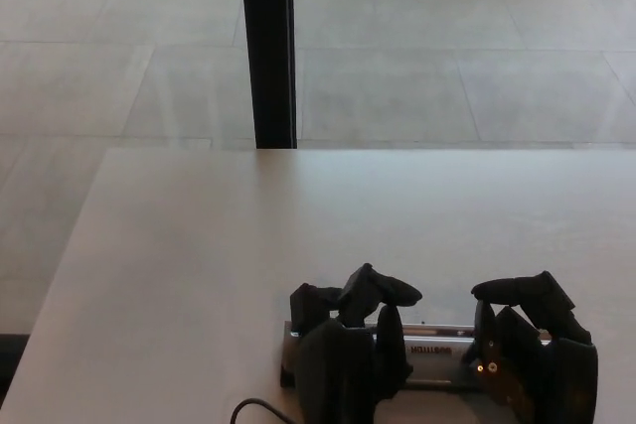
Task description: A hole pucnch is kept on the middle on the desk infront of the robot and the robot uses both its hands as fists to press on it and use it
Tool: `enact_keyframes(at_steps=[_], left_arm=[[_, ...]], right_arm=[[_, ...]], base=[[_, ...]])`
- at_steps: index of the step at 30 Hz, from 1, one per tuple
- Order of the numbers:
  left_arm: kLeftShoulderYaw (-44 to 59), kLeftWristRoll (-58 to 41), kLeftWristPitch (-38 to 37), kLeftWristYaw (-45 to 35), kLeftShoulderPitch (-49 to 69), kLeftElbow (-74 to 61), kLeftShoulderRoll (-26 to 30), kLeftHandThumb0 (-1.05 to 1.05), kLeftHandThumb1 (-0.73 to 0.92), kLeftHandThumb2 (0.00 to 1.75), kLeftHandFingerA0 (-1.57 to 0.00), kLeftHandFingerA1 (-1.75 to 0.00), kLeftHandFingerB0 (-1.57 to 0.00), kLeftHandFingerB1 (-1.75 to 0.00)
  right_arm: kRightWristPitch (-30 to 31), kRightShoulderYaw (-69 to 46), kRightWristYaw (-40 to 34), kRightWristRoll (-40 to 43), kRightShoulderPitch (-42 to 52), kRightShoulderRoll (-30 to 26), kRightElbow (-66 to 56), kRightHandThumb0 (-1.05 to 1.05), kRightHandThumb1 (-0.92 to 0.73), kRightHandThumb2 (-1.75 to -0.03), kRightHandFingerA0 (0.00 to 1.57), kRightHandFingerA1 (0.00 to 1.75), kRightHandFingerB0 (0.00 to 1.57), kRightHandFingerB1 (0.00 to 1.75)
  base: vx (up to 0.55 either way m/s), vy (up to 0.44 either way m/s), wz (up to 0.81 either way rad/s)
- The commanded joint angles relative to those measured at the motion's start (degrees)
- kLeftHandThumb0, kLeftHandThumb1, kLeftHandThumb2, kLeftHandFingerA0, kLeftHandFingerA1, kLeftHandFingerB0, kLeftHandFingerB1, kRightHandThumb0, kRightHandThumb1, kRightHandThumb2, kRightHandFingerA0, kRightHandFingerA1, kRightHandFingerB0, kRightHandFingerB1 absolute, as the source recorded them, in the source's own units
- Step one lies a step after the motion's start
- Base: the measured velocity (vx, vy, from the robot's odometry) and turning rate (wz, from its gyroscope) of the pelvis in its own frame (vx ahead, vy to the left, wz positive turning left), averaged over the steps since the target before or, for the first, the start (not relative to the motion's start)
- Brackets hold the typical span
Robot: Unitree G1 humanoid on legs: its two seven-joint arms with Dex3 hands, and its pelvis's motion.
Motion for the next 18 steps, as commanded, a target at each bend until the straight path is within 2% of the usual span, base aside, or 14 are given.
enact_keyframes(at_steps=[1, 2, 3, 4, 5, 6, 7, 10, 11, 14, 16, 17, 18], left_arm=[[5.42, -4.95, -1.07, -6.39, 6.21, -4.88, -5.63, -0.27, 0.79, 0.96, -0.83, -1.75, -0.55, -1.7], [6.71, -7.12, -0.52, -9.84, 6.11, -7.66, -5.1, -0.27, 0.79, 0.96, -0.83, -1.75, -0.55, -1.7], [8.42, -14.08, 4.26, -19.69, 6.63, -15.84, -4.01, -0.27, 0.83, 1.01, -0.86, -1.75, -0.53, -1.75], [8.49, -13.99, 4.44, -19.87, 6.95, -16.05, -4.14, -0.27, 0.83, 1.01, -0.86, -1.75, -0.53, -1.75], [9.43, -17.79, 6.14, -23.18, 7.34, -19.91, -4.2, -0.25, 0.82, 1.02, -0.87, -1.75, -0.51, -1.75], [9.97, -20.75, 9.01, -26.12, 7.39, -23.39, -3.84, -0.26, 0.83, 1.0, -0.86, -1.75, -0.49, -1.75], [11.04, -25.88, 15.91, -29.08, 7.16, -30.9, -3.17, -0.27, 0.84, 0.95, -0.83, -1.75, -0.45, -1.75], [13.19, -31.64, 25.22, -29.98, 6.05, -40.4, -2.39, -0.25, 0.86, 0.94, -0.83, -1.75, -0.43, -1.73], [14.37, -34.14, 28.86, -29.85, 4.86, -44.9, -1.42, -0.23, 0.88, 0.94, -0.86, -1.75, -0.44, -1.75], [15.29, -37.07, 31.76, -29.99, 4.84, -48.98, -0.66, -0.24, 0.9, 0.92, -0.84, -1.75, -0.42, -1.75], [16.29, -39.47, 33.91, -29.18, 4.81, -51.44, -0.82, -0.25, 0.83, 0.97, -0.84, -1.75, -0.46, -1.71], [16.49, -40.32, 35.07, -29.03, 4.96, -52.7, -0.62, -0.26, 0.83, 0.96, -0.86, -1.75, -0.46, -1.73], [16.54, -40.78, 36.02, -29.18, 5.01, -53.55, -0.22, -0.25, 0.81, 0.99, -0.88, -1.75, -0.47, -1.73]], right_arm=[[10.51, 0.31, -1.95, -2.37, 3.45, -0.74, -5.08, -0.4, -0.71, -0.88, 0.99, 1.75, 0.68, 1.68], [11.85, 0.69, -0.05, -1.28, 3.3, -0.97, -7.29, -0.4, -0.71, -0.88, 0.99, 1.75, 0.68, 1.68], [17.5, 1.57, 3.9, 1.4, 3.17, -2.01, -12.11, -0.43, -0.73, -0.85, 0.99, 1.75, 0.67, 1.68], [17.79, 1.64, 4.0, 1.45, 3.46, -2.1, -12.46, -0.43, -0.73, -0.85, 0.99, 1.75, 0.67, 1.68], [21.28, 2.0, 6.07, 3.01, 3.33, -2.94, -15.05, -0.43, -0.71, -0.87, 0.99, 1.75, 0.68, 1.66], [25.98, 2.27, 7.4, 4.39, 3.4, -3.66, -18.2, -0.46, -0.73, -0.84, 0.98, 1.75, 0.7, 1.59], [33.31, 2.93, 10.52, 6.88, 2.98, -5.88, -23.43, -0.43, -0.72, -0.87, 0.97, 1.75, 0.64, 1.65], [41.25, 3.24, 13.8, 8.86, 1.44, -9.42, -29.31, -0.4, -0.71, -0.91, 1.0, 1.75, 0.66, 1.64], [45.0, 3.12, 15.02, 9.85, 0.37, -11.7, -33.01, -0.35, -0.69, -0.96, 0.97, 1.75, 0.73, 1.57], [49.52, 2.88, 15.89, 12.01, -0.34, -13.97, -37.12, -0.36, -0.68, -0.96, 0.94, 1.75, 0.71, 1.55], [54.09, 2.68, 16.12, 14.22, -0.98, -15.88, -40.7, -0.36, -0.69, -0.93, 0.93, 1.75, 0.69, 1.55], [56.67, 2.5, 16.06, 15.48, -1.13, -16.95, -42.78, -0.36, -0.7, -0.91, 0.94, 1.75, 0.59, 1.64], [58.2, 2.38, 16.05, 16.54, -1.13, -17.76, -44.21, -0.34, -0.69, -0.92, 0.94, 1.75, 0.59, 1.65]], base=[[0.0, 0.0, 0.0], [0.0, 0.0, 0.0], [0.0, 0.0, 0.0], [0.0, 0.0, 0.0], [0.0, 0.0, 0.0], [0.0, 0.0, 0.0], [0.0, 0.0, 0.0], [0.0, 0.0, 0.0], [0.0, 0.0, 0.0], [0.0, 0.0, 0.0], [0.0, 0.0, 0.0], [0.0, 0.0, 0.0], [0.0, 0.0, 0.0]])
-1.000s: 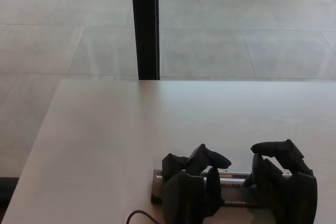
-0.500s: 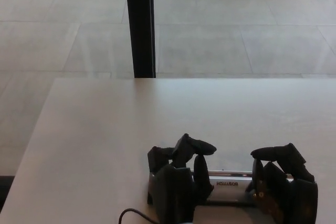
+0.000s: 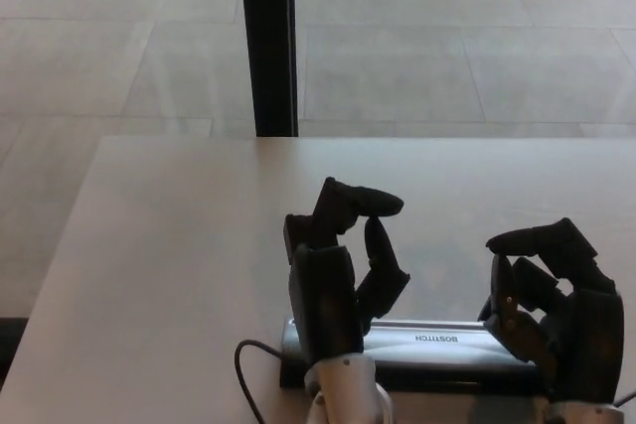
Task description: A hole pucnch is kept on the middle on the desk infront of the robot and the robot uses both its hands as fists to press on it and use it
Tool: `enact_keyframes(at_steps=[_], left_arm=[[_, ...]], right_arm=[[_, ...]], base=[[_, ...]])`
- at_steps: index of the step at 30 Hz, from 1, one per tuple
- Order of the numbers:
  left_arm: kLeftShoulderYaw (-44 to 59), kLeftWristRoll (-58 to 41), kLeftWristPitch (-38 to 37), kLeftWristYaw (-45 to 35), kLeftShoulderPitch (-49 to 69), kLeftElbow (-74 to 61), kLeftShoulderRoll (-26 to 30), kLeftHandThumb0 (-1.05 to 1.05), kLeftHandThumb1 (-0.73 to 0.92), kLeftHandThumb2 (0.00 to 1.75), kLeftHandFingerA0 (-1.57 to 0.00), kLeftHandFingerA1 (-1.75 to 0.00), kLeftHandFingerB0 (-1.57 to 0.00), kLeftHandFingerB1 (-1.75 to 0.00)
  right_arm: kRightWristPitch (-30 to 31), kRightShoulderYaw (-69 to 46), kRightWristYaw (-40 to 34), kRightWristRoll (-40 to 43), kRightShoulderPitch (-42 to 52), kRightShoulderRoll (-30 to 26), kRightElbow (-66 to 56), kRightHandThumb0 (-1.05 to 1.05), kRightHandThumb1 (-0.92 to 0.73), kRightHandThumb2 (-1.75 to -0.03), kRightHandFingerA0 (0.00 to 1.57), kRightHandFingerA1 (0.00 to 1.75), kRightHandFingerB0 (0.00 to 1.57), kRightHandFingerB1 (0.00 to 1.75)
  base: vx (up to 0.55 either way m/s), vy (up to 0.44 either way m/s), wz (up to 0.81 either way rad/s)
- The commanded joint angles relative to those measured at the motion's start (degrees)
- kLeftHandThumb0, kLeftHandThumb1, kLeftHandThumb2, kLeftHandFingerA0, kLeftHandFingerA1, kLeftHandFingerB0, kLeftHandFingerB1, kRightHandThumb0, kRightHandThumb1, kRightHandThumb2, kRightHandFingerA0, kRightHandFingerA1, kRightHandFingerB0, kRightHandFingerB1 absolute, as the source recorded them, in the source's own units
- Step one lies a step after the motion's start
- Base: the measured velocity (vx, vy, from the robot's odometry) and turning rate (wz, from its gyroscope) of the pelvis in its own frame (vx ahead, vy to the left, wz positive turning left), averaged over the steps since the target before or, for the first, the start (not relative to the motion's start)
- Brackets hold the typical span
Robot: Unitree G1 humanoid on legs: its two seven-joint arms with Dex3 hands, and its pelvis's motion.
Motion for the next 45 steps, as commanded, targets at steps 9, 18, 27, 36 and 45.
enact_keyframes(at_steps=[9, 18, 27, 36, 45], left_arm=[[14.81, -37.05, 44.74, -22.31, 3.83, -41.41, 12.93, -0.21, 0.8, 1.03, -0.85, -1.75, -0.44, -1.62], [40.28, -47.16, 54.24, -41.47, 11.44, -40.03, 51.33, -0.25, 0.8, 0.6, -0.73, -1.75, -0.54, -1.01], [61.91, -47.25, 52.56, -40.18, 25.02, -26.75, 57.02, -0.36, 0.68, 0.75, -0.96, -1.75, -0.73, -1.4], [69.85, -42.41, 40.01, -39.96, 40.2, -9.53, 50.92, -0.36, 0.49, 0.84, -1.29, -1.7, -0.82, -1.35], [66.98, -36.28, 33.46, -40.11, 42.24, 3.87, 45.95, -0.37, 0.57, 0.73, -0.86, -1.36, -0.78, -0.71]], right_arm=[[54.28, -8.11, 13.47, 25.99, -1.73, -27.08, -31.8, -0.29, -0.61, -1.05, 0.95, 1.75, 0.74, 1.43], [50.53, -35.91, 15.91, 30.48, 0.25, -49.04, -10.84, -0.32, -0.54, -0.92, 1.01, 1.75, 0.88, 0.84], [43.19, -53.11, 10.81, 29.18, 2.72, -60.76, 17.31, -0.45, -0.52, -0.96, 1.14, 1.69, 0.95, 0.97], [38.63, -58.97, 5.4, 28.17, 10.8, -59.51, 30.09, -0.52, -0.52, -1.13, 1.38, 1.43, 0.9, 1.04], [33.57, -55.94, 0.13, 24.42, 10.72, -50.02, 38.14, -0.46, -0.55, -0.81, 1.03, 1.57, 0.71, 0.9]], base=[[0.0, 0.0, 0.0], [0.0, 0.0, 0.0], [0.0, 0.0, 0.0], [0.0, 0.0, 0.0], [0.0, 0.0, 0.0]])
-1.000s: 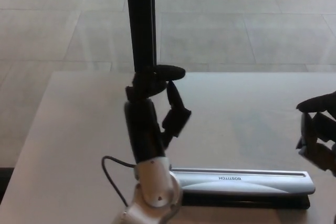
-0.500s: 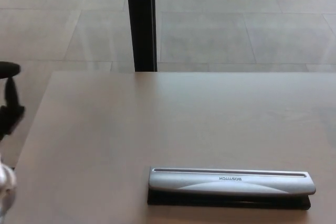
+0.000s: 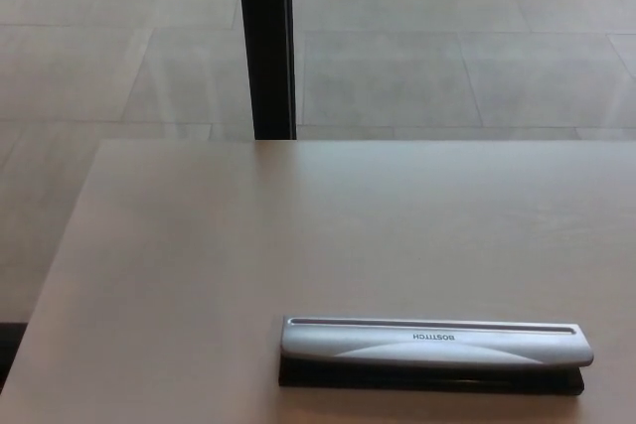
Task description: A hole pucnch is kept on the middle on the desk infront of the robot and the robot uses both its hands as fists to press on it and use it
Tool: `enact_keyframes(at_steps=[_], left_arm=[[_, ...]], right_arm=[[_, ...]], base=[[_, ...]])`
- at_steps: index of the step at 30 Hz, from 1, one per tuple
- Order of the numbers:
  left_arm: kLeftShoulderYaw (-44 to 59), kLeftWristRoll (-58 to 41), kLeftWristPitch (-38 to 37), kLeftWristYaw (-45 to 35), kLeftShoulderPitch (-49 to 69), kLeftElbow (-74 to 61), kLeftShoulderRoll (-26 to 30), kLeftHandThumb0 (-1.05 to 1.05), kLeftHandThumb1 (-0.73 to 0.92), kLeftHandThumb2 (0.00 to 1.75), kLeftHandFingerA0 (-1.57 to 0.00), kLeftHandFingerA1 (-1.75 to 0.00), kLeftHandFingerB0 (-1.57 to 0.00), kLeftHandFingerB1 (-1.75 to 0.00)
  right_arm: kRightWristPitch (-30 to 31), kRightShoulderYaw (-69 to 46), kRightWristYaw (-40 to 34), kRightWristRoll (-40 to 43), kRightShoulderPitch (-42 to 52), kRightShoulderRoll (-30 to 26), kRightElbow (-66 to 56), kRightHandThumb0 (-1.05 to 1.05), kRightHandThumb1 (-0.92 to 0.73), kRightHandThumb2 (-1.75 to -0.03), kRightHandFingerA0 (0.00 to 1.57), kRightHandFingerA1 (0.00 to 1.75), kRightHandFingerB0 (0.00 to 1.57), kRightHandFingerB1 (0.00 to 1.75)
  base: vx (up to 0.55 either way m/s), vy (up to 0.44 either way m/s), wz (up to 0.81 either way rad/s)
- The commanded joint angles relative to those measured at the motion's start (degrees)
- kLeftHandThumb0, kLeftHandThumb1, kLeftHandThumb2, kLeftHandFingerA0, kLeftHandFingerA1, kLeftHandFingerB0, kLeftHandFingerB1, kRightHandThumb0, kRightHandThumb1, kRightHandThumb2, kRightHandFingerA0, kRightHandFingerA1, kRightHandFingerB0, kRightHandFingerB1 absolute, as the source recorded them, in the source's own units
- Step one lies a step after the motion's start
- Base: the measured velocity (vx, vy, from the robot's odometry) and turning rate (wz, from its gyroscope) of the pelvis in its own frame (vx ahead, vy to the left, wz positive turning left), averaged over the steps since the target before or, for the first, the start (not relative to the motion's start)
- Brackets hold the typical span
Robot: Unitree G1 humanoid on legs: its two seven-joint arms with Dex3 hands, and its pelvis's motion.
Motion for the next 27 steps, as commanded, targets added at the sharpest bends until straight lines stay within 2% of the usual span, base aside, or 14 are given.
enact_keyframes(at_steps=[1, 4, 6, 7, 9, 10, 11, 13, 14, 16, 18, 21, 25, 27], left_arm=[[6.38, -5.93, 5.55, -12.72, 6.73, 14.46, -1.4, -0.37, 0.4, 0.95, -1.23, -1.31, -0.87, -0.9], [5.97, -4.83, 3.39, -11.86, 5.75, 19.33, -3.86, -0.34, 0.51, 0.7, -0.99, -1.53, -0.89, -0.83], [4.68, -3.24, 1.44, -11.78, 6.45, 23.26, -6.09, -0.35, 0.53, 0.71, -1.09, -1.01, -0.89, -0.74], [4.85, -3.23, 1.06, -12.03, 6.63, 23.76, -6.1, -0.35, 0.53, 0.71, -1.09, -1.01, -0.89, -0.74], [4.28, -2.55, 0.22, -11.57, 7.33, 24.95, -7.8, -0.33, 0.53, 0.72, -1.14, -1.11, -0.92, -0.77], [4.29, -2.4, -0.51, -11.74, 7.62, 25.37, -8.4, -0.39, 0.61, 0.7, -1.03, -0.93, -0.83, -0.75], [2.93, -0.95, -0.84, -11.71, 8.41, 26.24, -9.06, -0.33, 0.59, 0.67, -0.94, -0.69, -0.78, -0.67], [0.44, 2.24, -4.86, -11.97, 9.58, 28.9, -9.55, -0.32, 0.49, 0.58, -1.01, -0.87, -0.8, -0.67], [-0.32, 3.21, -8.91, -12.69, 10.08, 30.85, -10.03, -0.31, 0.3, 0.79, -1.04, -1.02, -0.66, -0.73], [-1.21, 3.88, -11.31, -12.82, 10.4, 32.95, -10.53, -0.3, 0.39, 0.53, -1.02, -1.45, -0.83, -0.64], [-2.24, 4.62, -12.07, -12.47, 10.45, 33.96, -10.71, -0.35, 0.24, 0.69, -1.1, -1.14, -0.87, -0.74], [-3.59, 5.17, -12.17, -11.79, 11.3, 33.53, -11.32, -0.29, 0.35, 0.5, -1.05, -1.04, -0.92, -0.64], [-2.03, 3.07, -13.95, -14.64, 12.73, 34.28, -11.66, -0.35, 0.36, 0.51, -1.05, -1.05, -0.81, -0.62], [-2.14, 3.0, -14.78, -16.18, 13.44, 33.07, -11.9, -0.41, 0.35, 0.51, -1.08, -1.26, -0.88, -0.65]], right_arm=[[7.21, -7.3, -7.83, 7.69, 1.0, 3.85, 14.66, -0.47, -0.55, -0.77, 1.14, 1.4, 0.88, 1.08], [7.61, -7.81, -8.6, 8.4, 0.3, 6.82, 15.67, -0.43, -0.57, -0.74, 1.08, 1.23, 0.76, 1.01], [8.34, -6.1, -10.25, 6.77, 0.8, 10.29, 14.14, -0.41, -0.59, -0.76, 0.98, 0.99, 0.53, 0.85], [8.25, -5.92, -10.29, 6.52, 0.89, 10.46, 14.16, -0.41, -0.59, -0.76, 0.98, 0.99, 0.53, 0.85], [8.56, -3.81, -9.87, 4.89, 1.56, 11.48, 15.43, -0.43, -0.56, -0.81, 0.98, 0.93, 0.78, 1.03], [8.64, -3.95, -10.35, 5.35, 1.48, 12.13, 15.41, -0.4, -0.52, -0.82, 0.95, 0.91, 0.9, 1.29], [9.07, -4.17, -10.51, 6.15, 1.21, 13.23, 15.88, -0.43, -0.52, -0.75, 0.89, 0.94, 0.84, 1.11], [9.45, -4.04, -11.06, 6.87, 1.37, 15.31, 14.86, -0.39, -0.36, -0.93, 0.94, 1.0, 0.75, 0.85], [9.37, -3.79, -10.86, 7.04, 1.82, 16.27, 14.06, -0.32, -0.4, -0.69, 0.88, 1.0, 0.7, 0.78], [10.59, -2.19, -11.39, 5.74, 2.49, 17.08, 13.46, -0.38, -0.34, -0.63, 1.02, 1.28, 0.67, 0.74], [10.33, -1.12, -11.5, 5.17, 3.51, 18.31, 12.48, -0.39, -0.34, -0.61, 1.08, 1.32, 0.67, 0.74], [10.68, -0.44, -11.79, 5.68, 5.19, 21.15, 9.63, -0.41, -0.35, -0.6, 0.99, 1.17, 0.67, 0.72], [9.52, 0.96, -10.12, 6.27, 6.72, 24.77, 7.03, -0.43, -0.37, -0.65, 1.13, 1.51, 0.67, 0.74], [8.74, 1.66, -8.55, 6.4, 7.02, 25.46, 7.14, -0.47, -0.29, -0.81, 1.0, 1.09, 0.59, 0.72]], base=[[0.0, 0.0, 0.0], [0.0, 0.0, 0.0], [0.0, 0.0, 0.0], [0.0, 0.0, 0.0], [0.0, 0.0, 0.0], [0.0, 0.0, 0.0], [0.0, 0.0, 0.0], [0.0, 0.0, 0.0], [0.0, 0.0, 0.0], [0.0, 0.0, 0.0], [0.0, 0.0, 0.0], [0.0, 0.0, 0.0], [0.0, 0.0, 0.0], [0.0, 0.0, 0.0]])
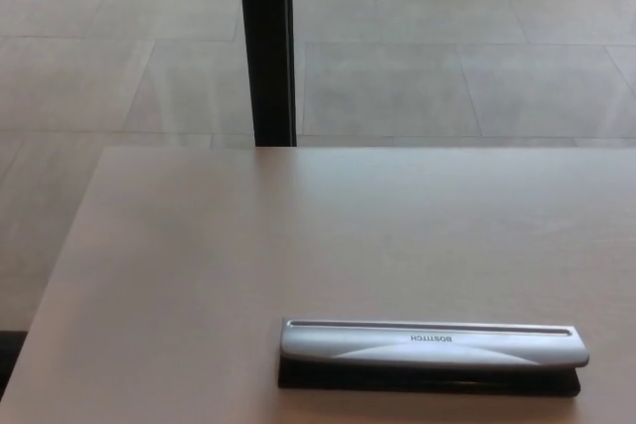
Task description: A hole pucnch is kept on the middle on the desk infront of the robot and the robot uses both its hands as fists to press on it and use it
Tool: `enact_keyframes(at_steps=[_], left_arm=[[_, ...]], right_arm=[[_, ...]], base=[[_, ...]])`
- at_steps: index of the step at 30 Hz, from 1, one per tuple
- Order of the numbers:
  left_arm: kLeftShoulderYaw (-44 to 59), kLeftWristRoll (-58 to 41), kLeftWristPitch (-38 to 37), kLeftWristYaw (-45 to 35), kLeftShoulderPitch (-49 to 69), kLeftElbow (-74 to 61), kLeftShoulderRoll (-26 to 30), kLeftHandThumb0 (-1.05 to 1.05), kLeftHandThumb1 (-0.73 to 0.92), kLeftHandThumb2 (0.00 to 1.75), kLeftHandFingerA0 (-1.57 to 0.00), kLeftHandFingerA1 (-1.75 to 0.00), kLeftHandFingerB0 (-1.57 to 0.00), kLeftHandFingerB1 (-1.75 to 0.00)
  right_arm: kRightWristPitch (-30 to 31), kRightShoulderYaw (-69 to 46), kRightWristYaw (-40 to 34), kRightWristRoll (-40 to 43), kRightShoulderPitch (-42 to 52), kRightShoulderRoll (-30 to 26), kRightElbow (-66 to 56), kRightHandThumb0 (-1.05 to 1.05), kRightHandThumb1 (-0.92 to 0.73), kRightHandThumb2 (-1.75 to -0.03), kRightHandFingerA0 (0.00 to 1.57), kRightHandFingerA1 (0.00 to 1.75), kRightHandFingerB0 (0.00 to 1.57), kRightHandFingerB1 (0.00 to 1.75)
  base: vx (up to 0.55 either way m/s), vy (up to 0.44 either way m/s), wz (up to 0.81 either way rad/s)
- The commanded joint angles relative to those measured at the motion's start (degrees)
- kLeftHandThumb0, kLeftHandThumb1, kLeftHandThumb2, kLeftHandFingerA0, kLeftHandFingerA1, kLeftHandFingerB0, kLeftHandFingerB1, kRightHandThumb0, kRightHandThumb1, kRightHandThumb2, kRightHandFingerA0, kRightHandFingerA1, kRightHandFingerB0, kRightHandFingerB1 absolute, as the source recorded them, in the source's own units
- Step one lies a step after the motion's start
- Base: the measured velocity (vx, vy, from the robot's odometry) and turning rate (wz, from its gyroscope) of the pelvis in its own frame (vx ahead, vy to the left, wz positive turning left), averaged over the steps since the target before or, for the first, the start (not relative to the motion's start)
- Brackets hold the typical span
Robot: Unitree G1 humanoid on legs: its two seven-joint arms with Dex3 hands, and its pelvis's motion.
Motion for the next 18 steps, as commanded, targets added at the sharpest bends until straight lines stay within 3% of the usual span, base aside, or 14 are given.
enact_keyframes(at_steps=[1, 2, 3, 4, 5, 6, 7, 9, 10, 11, 12, 13, 16, 18], left_arm=[[0.97, -0.31, -5.54, -5.58, 1.98, -1.2, -0.38, -0.39, 0.34, 0.51, -1.06, -1.27, -0.89, -0.66], [0.9, -0.16, -5.35, -5.51, 1.37, -1.45, -0.34, -0.39, 0.34, 0.51, -1.06, -1.27, -0.89, -0.66], [1.14, -0.41, -5.56, -6.55, 0.18, 0.71, -0.12, -0.35, 0.34, 0.51, -1.08, -1.27, -0.89, -0.64], [1.22, -0.35, -5.64, -6.72, -0.15, 1.02, -0.11, -0.35, 0.34, 0.51, -1.08, -1.27, -0.89, -0.64], [1.24, -0.58, -5.55, -7.47, -0.03, 0.04, -0.46, -0.32, 0.34, 0.5, -1.08, -1.05, -0.91, -0.67], [1.31, -1.02, -5.41, -8.62, 0.57, -1.5, -0.99, -0.32, 0.34, 0.5, -1.08, -1.05, -0.91, -0.67], [0.57, -0.38, -2.82, -7.64, 1.54, -4.7, -1.22, -0.4, 0.26, 0.7, -1.07, -1.07, -0.83, -0.74], [0.85, -0.45, -2.0, -7.66, 1.85, -6.11, -1.48, -0.4, 0.26, 0.7, -1.07, -1.07, -0.83, -0.74], [0.45, 0.19, -2.29, -7.87, 2.13, -6.42, -1.48, -0.33, 0.35, 0.51, -1.06, -1.13, -0.87, -0.64], [0.86, -0.02, -3.02, -8.59, 1.51, -4.8, -1.22, -0.36, 0.35, 0.5, -1.01, -1.05, -0.89, -0.64], [0.92, 0.0, -2.97, -8.63, 1.51, -4.91, -1.22, -0.36, 0.35, 0.5, -1.01, -1.05, -0.89, -0.64], [0.69, 0.55, -3.71, -8.74, 1.74, -4.89, -1.1, -0.36, 0.36, 0.51, -0.98, -1.04, -0.9, -0.65], [0.69, 0.85, -3.57, -8.69, 1.77, -4.97, -1.11, -0.37, 0.36, 0.51, -0.97, -1.05, -0.89, -0.65], [0.89, 0.84, -3.57, -8.3, 1.45, -4.55, -1.32, -0.36, 0.38, 0.51, -0.95, -0.94, -0.9, -0.64]], right_arm=[[-0.47, 1.0, 2.89, 2.43, 1.4, 2.19, -1.72, -0.38, -0.38, -0.61, 0.98, 1.35, 0.61, 0.67], [-0.41, 0.99, 2.71, 2.7, 1.19, 2.23, -1.91, -0.38, -0.38, -0.61, 0.98, 1.35, 0.61, 0.67], [-0.98, 2.34, 4.24, 2.0, 2.25, 3.11, -3.42, -0.4, -0.39, -0.62, 1.05, 1.61, 0.61, 0.66], [-0.98, 2.58, 4.35, 2.08, 2.38, 3.21, -3.75, -0.4, -0.39, -0.62, 1.05, 1.61, 0.61, 0.66], [-0.86, 3.79, 4.3, 1.35, 2.85, 3.62, -4.82, -0.44, -0.39, -0.61, 1.13, 1.7, 0.67, 0.65], [-0.77, 5.57, 4.32, 0.08, 3.67, 4.24, -6.23, -0.44, -0.39, -0.61, 1.13, 1.7, 0.67, 0.65], [-1.66, 6.57, 5.49, -0.05, 3.67, 4.37, -5.77, -0.43, -0.39, -0.6, 1.2, 1.66, 0.66, 0.64], [-1.66, 7.2, 5.82, 0.7, 4.06, 4.74, -6.61, -0.43, -0.39, -0.6, 1.2, 1.66, 0.66, 0.64], [-1.78, 8.13, 5.07, -0.08, 4.45, 4.9, -7.29, -0.43, -0.39, -0.59, 1.19, 1.65, 0.67, 0.62], [-1.64, 8.87, 5.89, 0.13, 5.41, 5.72, -9.49, -0.44, -0.28, -0.81, 1.42, 1.45, 0.59, 0.72], [-1.56, 9.01, 5.82, 0.27, 5.49, 5.77, -9.7, -0.44, -0.28, -0.81, 1.42, 1.45, 0.59, 0.72], [-2.22, 9.28, 6.04, 0.46, 5.3, 5.92, -9.17, -0.43, -0.42, -0.59, 1.14, 1.66, 0.61, 0.61], [-1.58, 9.78, 6.04, 0.77, 6.17, 6.16, -10.79, -0.44, -0.42, -0.6, 1.16, 1.63, 0.6, 0.62], [-1.95, 9.87, 7.28, 1.13, 5.53, 5.58, -8.82, -0.45, -0.4, -0.59, 1.12, 1.6, 0.59, 0.64]], base=[[0.0, 0.0, 0.0], [0.0, 0.0, 0.0], [0.0, 0.0, 0.0], [0.0, 0.0, 0.0], [0.0, 0.0, 0.0], [0.0, 0.0, 0.0], [0.0, 0.0, 0.0], [0.0, 0.0, 0.0], [0.0, 0.0, 0.0], [0.0, 0.0, 0.0], [0.0, 0.0, 0.0], [0.0, 0.0, 0.0], [0.0, 0.0, 0.0], [0.0, 0.0, 0.0]])
